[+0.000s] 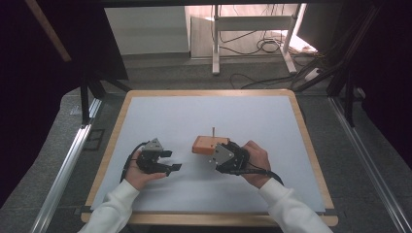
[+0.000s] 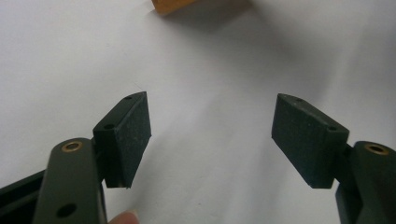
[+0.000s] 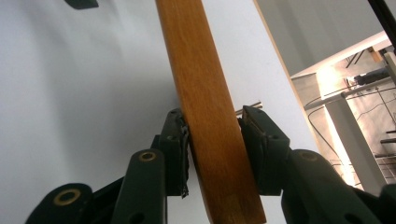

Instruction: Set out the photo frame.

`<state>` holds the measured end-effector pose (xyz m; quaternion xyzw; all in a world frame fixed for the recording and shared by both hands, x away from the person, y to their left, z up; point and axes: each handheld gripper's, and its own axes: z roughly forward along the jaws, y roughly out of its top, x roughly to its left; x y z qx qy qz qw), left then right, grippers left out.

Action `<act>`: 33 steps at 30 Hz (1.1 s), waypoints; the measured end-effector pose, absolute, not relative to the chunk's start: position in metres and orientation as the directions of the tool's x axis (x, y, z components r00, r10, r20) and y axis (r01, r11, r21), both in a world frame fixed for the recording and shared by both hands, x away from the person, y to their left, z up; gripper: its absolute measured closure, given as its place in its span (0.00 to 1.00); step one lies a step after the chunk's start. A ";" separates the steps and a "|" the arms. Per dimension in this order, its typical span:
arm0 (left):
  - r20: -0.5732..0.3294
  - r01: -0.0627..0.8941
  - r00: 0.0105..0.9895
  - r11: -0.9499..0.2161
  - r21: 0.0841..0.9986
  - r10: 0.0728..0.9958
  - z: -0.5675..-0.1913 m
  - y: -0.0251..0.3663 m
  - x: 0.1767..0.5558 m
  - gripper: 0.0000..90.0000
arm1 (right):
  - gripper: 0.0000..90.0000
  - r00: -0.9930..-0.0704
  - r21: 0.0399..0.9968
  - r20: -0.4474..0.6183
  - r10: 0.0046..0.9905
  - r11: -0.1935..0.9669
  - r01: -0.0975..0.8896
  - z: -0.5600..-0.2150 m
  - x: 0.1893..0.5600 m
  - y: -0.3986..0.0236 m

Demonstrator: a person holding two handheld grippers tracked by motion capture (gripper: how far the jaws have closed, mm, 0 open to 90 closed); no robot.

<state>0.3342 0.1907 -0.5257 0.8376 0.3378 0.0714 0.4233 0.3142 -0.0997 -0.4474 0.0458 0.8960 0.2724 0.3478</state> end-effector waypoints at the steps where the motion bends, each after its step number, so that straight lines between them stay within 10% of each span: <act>1: -0.166 0.505 0.761 -0.413 0.758 0.627 -0.526 0.191 0.334 0.31 | 0.71 -0.757 0.524 -0.594 0.272 0.845 -0.108 -0.446 0.315 -0.099; 33: -0.166 0.508 0.754 -0.404 0.761 0.635 -0.525 0.192 0.334 0.31 | 0.77 -0.840 0.680 -0.469 0.272 0.719 -0.147 -0.404 0.295 -0.089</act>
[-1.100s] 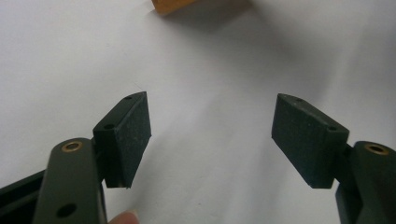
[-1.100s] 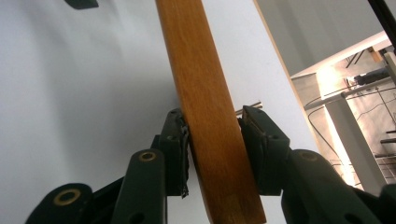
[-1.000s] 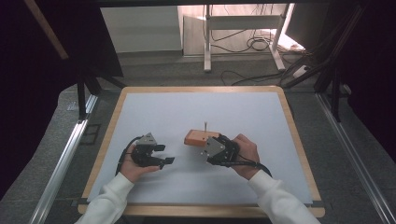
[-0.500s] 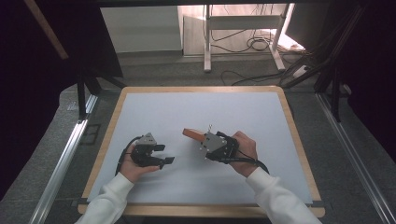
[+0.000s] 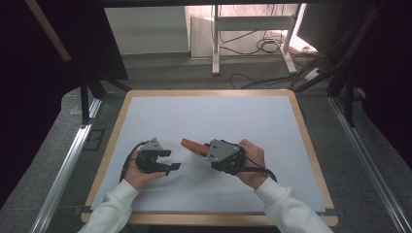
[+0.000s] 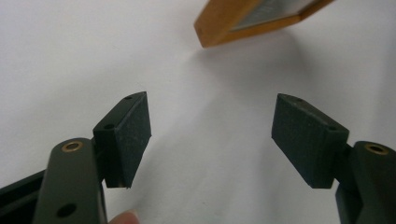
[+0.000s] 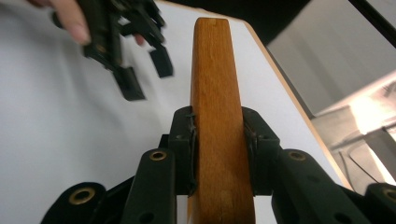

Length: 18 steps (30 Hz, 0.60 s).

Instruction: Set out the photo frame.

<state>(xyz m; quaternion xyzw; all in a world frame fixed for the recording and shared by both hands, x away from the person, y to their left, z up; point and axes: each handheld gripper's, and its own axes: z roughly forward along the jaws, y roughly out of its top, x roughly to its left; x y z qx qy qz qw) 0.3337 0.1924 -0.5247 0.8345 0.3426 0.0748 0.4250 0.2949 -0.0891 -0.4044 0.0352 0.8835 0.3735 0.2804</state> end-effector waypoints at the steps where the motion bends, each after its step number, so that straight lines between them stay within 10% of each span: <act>1: -0.162 0.504 0.757 -0.408 0.761 0.633 -0.525 0.192 0.334 0.31 | 0.77 -0.848 0.689 -0.456 0.270 0.710 -0.145 -0.402 0.293 -0.090; 18: -0.158 0.502 0.760 -0.415 0.759 0.630 -0.525 0.192 0.334 0.31 | 0.75 -0.873 0.750 -0.354 0.334 0.660 -0.051 -0.406 0.322 -0.102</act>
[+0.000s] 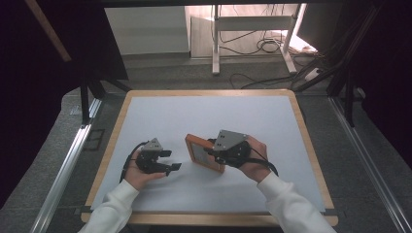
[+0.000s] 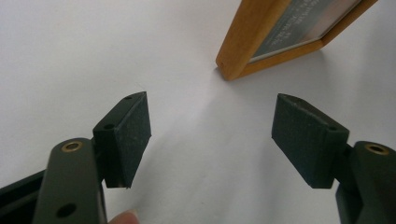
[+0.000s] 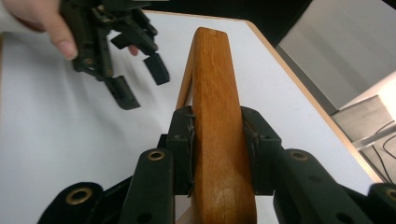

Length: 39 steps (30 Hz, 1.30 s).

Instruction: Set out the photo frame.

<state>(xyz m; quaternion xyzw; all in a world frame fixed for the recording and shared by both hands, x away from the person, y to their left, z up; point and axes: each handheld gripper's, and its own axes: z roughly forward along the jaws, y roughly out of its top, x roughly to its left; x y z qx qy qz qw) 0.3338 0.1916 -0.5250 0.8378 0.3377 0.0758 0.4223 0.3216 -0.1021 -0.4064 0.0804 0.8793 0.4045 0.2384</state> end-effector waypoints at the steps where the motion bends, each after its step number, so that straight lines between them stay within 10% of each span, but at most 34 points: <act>1: -0.159 0.503 0.760 -0.415 0.759 0.630 -0.525 0.191 0.334 0.31 | 0.75 -0.873 0.750 -0.351 0.338 0.660 -0.046 -0.406 0.324 -0.103; 39: -0.149 0.492 0.768 -0.424 0.761 0.623 -0.526 0.189 0.333 0.31 | 0.57 -0.820 0.791 -0.236 0.521 0.594 0.150 -0.420 0.384 -0.127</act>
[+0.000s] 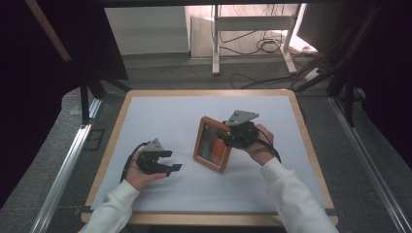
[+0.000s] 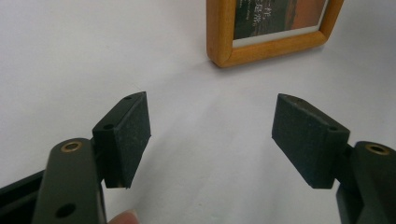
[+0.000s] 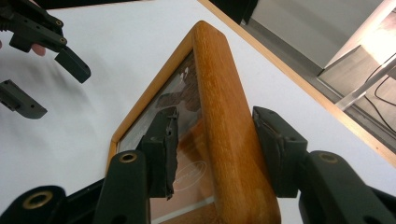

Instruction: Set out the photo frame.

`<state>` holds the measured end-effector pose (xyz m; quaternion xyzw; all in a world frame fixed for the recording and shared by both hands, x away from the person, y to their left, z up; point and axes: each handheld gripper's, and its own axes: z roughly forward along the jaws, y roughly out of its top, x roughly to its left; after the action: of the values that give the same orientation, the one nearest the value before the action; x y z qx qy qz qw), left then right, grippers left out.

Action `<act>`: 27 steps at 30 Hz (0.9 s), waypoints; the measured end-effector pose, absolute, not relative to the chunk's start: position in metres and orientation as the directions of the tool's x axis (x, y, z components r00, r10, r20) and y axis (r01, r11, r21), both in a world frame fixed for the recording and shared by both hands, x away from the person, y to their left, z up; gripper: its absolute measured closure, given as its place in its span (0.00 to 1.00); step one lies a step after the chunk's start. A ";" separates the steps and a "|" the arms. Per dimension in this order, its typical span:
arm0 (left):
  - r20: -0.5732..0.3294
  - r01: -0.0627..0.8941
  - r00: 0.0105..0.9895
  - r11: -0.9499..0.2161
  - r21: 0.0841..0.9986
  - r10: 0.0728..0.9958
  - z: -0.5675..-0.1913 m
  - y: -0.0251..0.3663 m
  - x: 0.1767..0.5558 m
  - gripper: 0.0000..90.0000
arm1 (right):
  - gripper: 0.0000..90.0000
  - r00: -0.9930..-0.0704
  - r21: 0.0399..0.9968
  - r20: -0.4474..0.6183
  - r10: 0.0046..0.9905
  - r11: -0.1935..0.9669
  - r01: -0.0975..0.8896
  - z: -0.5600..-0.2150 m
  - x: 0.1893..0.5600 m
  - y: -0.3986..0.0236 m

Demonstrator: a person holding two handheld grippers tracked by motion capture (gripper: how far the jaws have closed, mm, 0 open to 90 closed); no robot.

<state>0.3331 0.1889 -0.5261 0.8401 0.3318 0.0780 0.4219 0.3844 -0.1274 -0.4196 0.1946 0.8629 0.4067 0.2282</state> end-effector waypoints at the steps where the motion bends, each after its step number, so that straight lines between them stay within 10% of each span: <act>1: -0.149 0.492 0.768 -0.425 0.760 0.623 -0.526 0.189 0.333 0.31 | 0.57 -0.820 0.789 -0.238 0.521 0.596 0.149 -0.420 0.385 -0.127; 27: -0.141 0.489 0.756 -0.408 0.771 0.639 -0.525 0.189 0.333 0.31 | 0.25 -0.738 0.872 -0.125 0.663 0.428 0.237 -0.418 0.342 -0.166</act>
<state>0.3325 0.1890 -0.5249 0.8344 0.3380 0.0880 0.4263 0.3418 -0.1661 -0.4184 0.2771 0.8122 0.4573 0.2332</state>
